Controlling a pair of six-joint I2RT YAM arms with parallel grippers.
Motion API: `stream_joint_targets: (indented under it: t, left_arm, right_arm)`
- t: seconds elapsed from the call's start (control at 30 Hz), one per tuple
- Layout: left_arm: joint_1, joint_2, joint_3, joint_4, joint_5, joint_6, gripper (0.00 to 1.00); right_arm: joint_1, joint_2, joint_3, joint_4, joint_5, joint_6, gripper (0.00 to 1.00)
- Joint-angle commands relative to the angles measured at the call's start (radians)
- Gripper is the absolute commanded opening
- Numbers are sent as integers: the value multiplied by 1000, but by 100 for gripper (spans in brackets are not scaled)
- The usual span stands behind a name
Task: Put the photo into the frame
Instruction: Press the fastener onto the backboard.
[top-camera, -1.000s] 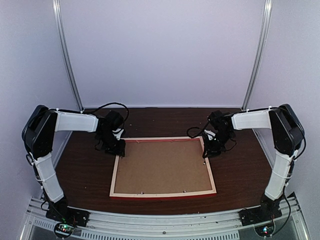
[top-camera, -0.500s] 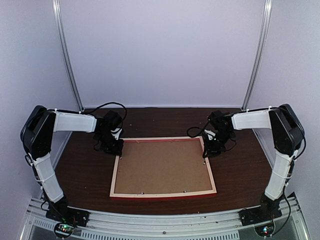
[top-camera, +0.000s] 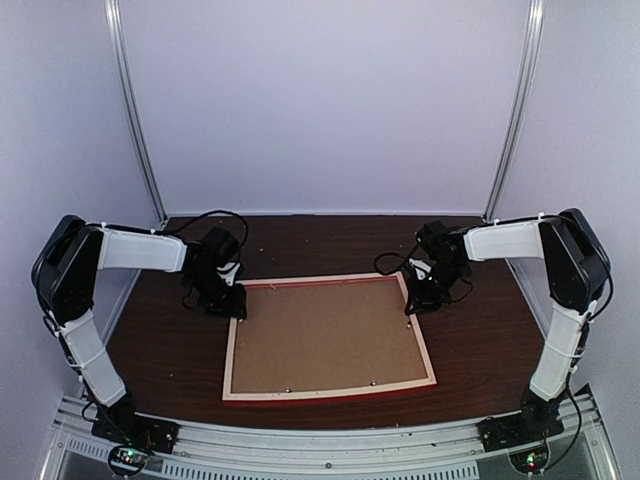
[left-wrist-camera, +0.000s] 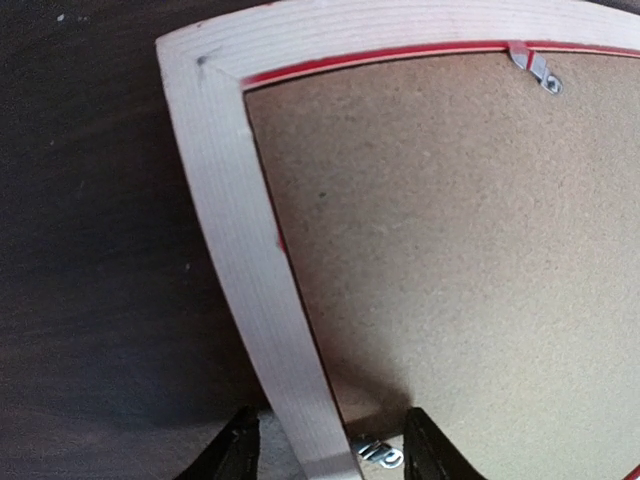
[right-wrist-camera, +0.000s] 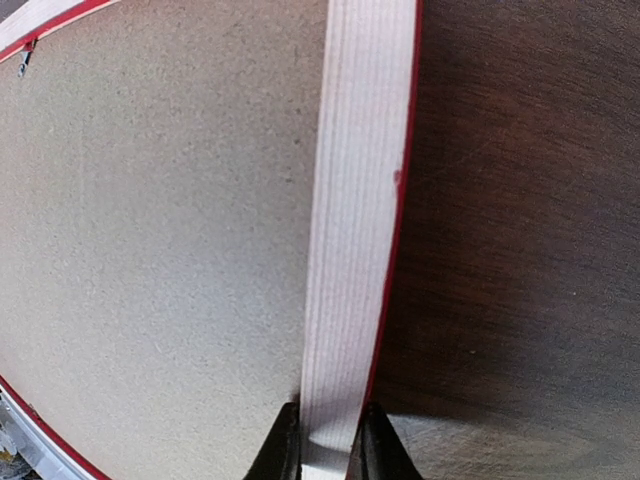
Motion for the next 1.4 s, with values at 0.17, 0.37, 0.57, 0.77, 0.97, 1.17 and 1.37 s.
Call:
stream_joint_targets:
  t: [0.17,0.37,0.57,0.77,0.97,1.17,1.37]
  left_arm:
    - [1,-30,-22,32,15,-27,50]
    - [-1,-29,-40,36,19,-31,41]
    - [1,-38,-50,38,22,-29,33]
    - [1,-61,-70,38,29,-22,28]
    - [1,-70,-80,38,39,-17,26]
    - [1,-80,-75,42,39,-31,42]
    - [1,-78,-71,44,47,-37,49]
  right_arm:
    - [1,5,-36,44,9,-28,11]
    - [0,9,-33,44,6,-27,11]
    - [0,7,-34,42,9,-27,11]
    - [1,8,-30,42,10,-26,11]
    - [1,9,-30,42,10,-24,11]
    - [1,8,-33,44,13,-23,11]
    - [1,9,-33,44,11,-23,11]
